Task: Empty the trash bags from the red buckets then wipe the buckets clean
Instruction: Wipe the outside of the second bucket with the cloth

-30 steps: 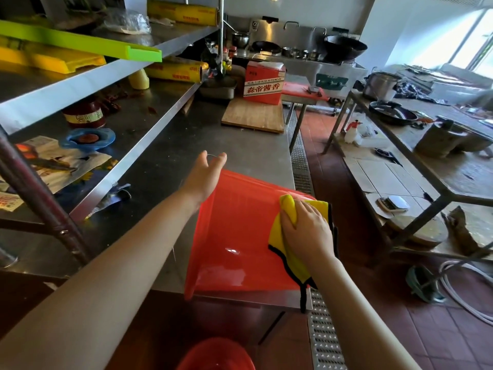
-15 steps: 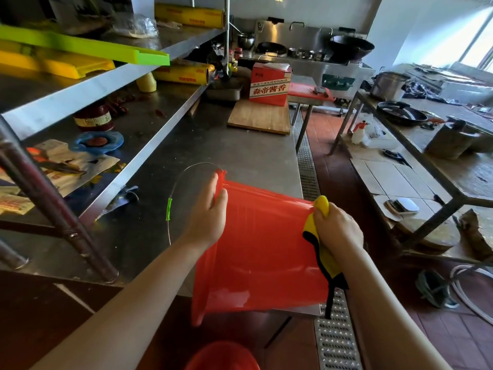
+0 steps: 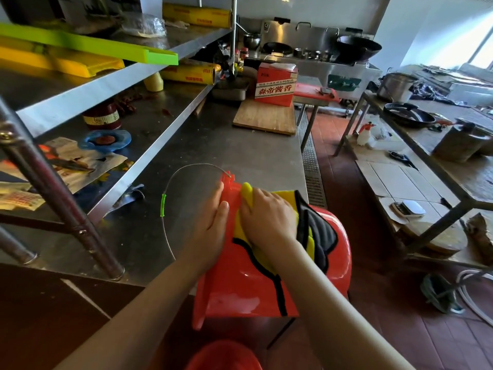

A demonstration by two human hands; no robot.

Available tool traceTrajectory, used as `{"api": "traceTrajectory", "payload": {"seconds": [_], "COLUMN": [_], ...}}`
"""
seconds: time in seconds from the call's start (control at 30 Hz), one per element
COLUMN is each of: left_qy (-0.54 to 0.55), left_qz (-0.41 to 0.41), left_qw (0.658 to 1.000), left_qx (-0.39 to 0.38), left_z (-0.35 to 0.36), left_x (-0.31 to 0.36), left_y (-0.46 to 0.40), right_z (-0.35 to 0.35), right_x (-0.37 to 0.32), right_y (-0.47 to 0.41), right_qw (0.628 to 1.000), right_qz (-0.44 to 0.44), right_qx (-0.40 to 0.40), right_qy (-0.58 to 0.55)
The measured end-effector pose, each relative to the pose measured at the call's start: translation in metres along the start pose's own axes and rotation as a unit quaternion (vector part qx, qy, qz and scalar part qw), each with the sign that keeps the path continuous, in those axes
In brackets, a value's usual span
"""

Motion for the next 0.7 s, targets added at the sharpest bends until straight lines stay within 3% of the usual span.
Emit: {"api": "traceTrajectory", "payload": {"seconds": [0.13, 0.37, 0.7], "left_qy": [0.057, 0.016, 0.011], "left_qz": [0.017, -0.009, 0.008], "left_qw": [0.998, 1.0, 1.0], "left_qx": [0.007, 0.01, -0.007], "left_z": [-0.001, 0.001, 0.002], "left_x": [0.001, 0.003, 0.004], "left_y": [0.001, 0.009, 0.025], "right_z": [0.003, -0.001, -0.01], "right_x": [-0.029, 0.012, 0.141], "right_y": [-0.004, -0.004, 0.008], "right_qw": [0.999, 0.998, 0.977], "right_qz": [-0.048, -0.016, 0.205], "right_qx": [-0.008, -0.031, -0.053], "right_qy": [-0.004, -0.052, -0.039]}}
Point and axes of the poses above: each hand's wrist, its own y-axis away from the middle knuckle, its own z-axis out of the palm, x = y × z, the point moved 3 cm from there along -y, towards the middle knuckle, and after that the axes turned 9 degrees about -x, right-handed, at the moved point
